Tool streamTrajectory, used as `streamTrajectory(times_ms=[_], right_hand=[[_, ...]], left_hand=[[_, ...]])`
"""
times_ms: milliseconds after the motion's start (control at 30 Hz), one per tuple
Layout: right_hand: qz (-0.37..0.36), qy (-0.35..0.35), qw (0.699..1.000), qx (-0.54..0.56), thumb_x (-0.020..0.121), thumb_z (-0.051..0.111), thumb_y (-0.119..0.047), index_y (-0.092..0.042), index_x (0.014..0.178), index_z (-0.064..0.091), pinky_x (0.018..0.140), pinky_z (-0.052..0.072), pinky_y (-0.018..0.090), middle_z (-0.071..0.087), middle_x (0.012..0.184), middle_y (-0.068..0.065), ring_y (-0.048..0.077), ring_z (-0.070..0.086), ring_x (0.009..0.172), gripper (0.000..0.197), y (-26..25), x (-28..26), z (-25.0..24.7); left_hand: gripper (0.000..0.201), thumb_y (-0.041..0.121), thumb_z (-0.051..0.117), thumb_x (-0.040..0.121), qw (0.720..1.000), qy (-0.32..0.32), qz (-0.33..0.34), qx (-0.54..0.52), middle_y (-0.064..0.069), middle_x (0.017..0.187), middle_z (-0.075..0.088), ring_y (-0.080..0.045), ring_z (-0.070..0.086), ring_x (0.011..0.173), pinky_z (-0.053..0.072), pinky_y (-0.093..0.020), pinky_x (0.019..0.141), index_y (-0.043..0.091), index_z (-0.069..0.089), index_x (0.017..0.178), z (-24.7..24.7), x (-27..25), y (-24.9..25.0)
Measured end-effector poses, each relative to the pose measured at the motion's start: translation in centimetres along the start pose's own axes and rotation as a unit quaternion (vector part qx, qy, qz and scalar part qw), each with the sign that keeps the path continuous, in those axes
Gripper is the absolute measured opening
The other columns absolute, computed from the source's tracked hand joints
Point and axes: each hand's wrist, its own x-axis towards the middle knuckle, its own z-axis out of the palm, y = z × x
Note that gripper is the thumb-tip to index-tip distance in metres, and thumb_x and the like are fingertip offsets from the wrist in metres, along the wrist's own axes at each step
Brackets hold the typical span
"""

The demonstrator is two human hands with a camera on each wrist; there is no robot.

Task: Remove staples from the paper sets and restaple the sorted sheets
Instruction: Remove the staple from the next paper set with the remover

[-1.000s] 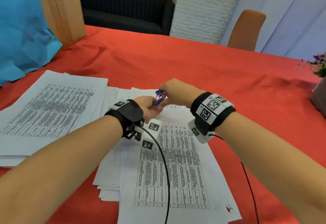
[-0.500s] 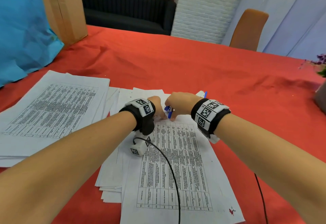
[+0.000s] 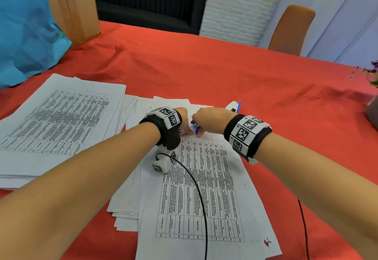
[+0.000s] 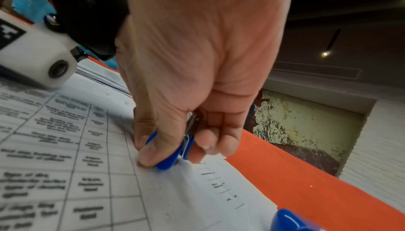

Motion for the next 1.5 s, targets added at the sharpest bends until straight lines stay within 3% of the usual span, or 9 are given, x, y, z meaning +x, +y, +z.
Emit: streamTrajectory(times_ms=[200,467,933,1100,1200,1267,1367,1433,1500], right_hand=[[-0.017,0.021,0.998,-0.054,0.094,0.053,-0.014,-0.007,0.103,0.064,0.060,0.039,0.032,0.051,0.087,0.006,0.024,0.049,0.073,0.016,-0.5,-0.2,-0.6],[-0.002,0.014,0.973,0.229,0.083,0.071,-0.035,-0.013,0.094,0.063,0.064,0.043,0.028,0.059,0.076,-0.001,0.017,0.055,0.069,0.026,3.0,0.0,0.7],[0.035,-0.009,0.688,0.725,0.095,0.055,-0.015,-0.007,0.099,0.060,0.069,0.058,0.019,0.064,0.091,0.016,0.015,0.069,0.074,0.010,7.1,-0.8,5.6],[-0.015,0.051,0.712,0.700,0.095,0.058,-0.019,-0.007,0.099,0.062,0.075,0.057,0.028,0.063,0.084,0.010,0.019,0.062,0.075,0.013,5.6,-1.3,3.3],[-0.028,0.116,0.830,0.544,0.091,0.064,-0.024,-0.009,0.095,0.063,0.064,0.050,0.026,0.061,0.077,0.004,0.018,0.058,0.070,0.016,3.0,-1.1,0.0],[-0.020,0.144,0.934,0.326,0.087,0.066,-0.029,-0.013,0.090,0.058,0.061,0.043,0.031,0.059,0.081,0.004,0.023,0.057,0.075,0.018,0.3,-0.6,-2.1],[0.001,0.167,0.981,0.095,0.088,0.060,-0.032,-0.012,0.096,0.058,0.062,0.041,0.033,0.060,0.093,0.006,0.028,0.058,0.085,0.021,-3.5,-0.2,-4.4],[-0.008,0.177,0.979,0.103,0.087,0.062,-0.031,-0.012,0.098,0.058,0.062,0.042,0.034,0.060,0.093,0.006,0.029,0.058,0.084,0.023,-5.1,0.1,-5.4],[-0.031,0.193,0.958,0.211,0.083,0.068,-0.033,-0.010,0.097,0.057,0.062,0.042,0.035,0.060,0.088,0.006,0.027,0.055,0.078,0.029,-6.0,0.4,-6.0]], left_hand=[[0.033,0.030,0.070,0.083,1.000,0.002,0.002,0.008,0.000,0.063,0.046,-0.023,0.049,0.079,0.036,-0.025,0.052,0.011,0.046,0.071,0.0,-0.2,0.1],[0.055,0.037,0.071,0.082,1.000,-0.023,-0.005,0.014,-0.004,0.105,0.059,-0.021,0.052,0.088,0.040,-0.028,0.070,0.004,0.052,0.121,-0.3,-0.2,0.1],[0.055,0.039,0.070,0.082,0.999,-0.041,-0.016,0.002,-0.003,0.125,0.061,-0.024,0.059,0.107,0.042,-0.030,0.077,0.004,0.053,0.122,-0.1,0.0,-0.1],[0.038,0.039,0.042,0.099,0.960,-0.025,-0.039,-0.275,-0.004,0.071,0.052,-0.015,0.046,0.059,0.036,-0.024,0.053,0.009,0.055,0.081,-0.1,-0.8,-0.6],[0.037,0.027,0.027,0.104,0.716,-0.096,-0.037,-0.690,-0.008,0.071,0.052,-0.015,0.048,0.055,0.042,-0.023,0.053,0.005,0.050,0.085,-0.3,-1.3,-1.0],[0.031,0.012,0.025,0.100,0.666,-0.078,-0.022,-0.742,-0.006,0.066,0.046,-0.016,0.040,0.048,0.034,-0.020,0.052,0.009,0.044,0.076,-0.7,-2.2,-1.4],[0.025,0.007,0.037,0.094,0.730,0.018,-0.078,-0.678,-0.006,0.063,0.038,-0.026,0.029,0.052,0.024,-0.028,0.052,0.012,0.038,0.070,-0.7,-3.0,-3.1],[0.025,0.004,0.034,0.093,0.648,0.046,-0.076,-0.756,-0.006,0.066,0.038,-0.024,0.029,0.054,0.029,-0.026,0.054,0.011,0.038,0.070,-1.0,-3.8,-4.6],[0.028,0.005,0.035,0.095,0.639,0.061,-0.081,-0.762,-0.003,0.060,0.040,-0.021,0.031,0.050,0.031,-0.020,0.050,0.013,0.039,0.069,-1.3,-4.3,-6.3]])
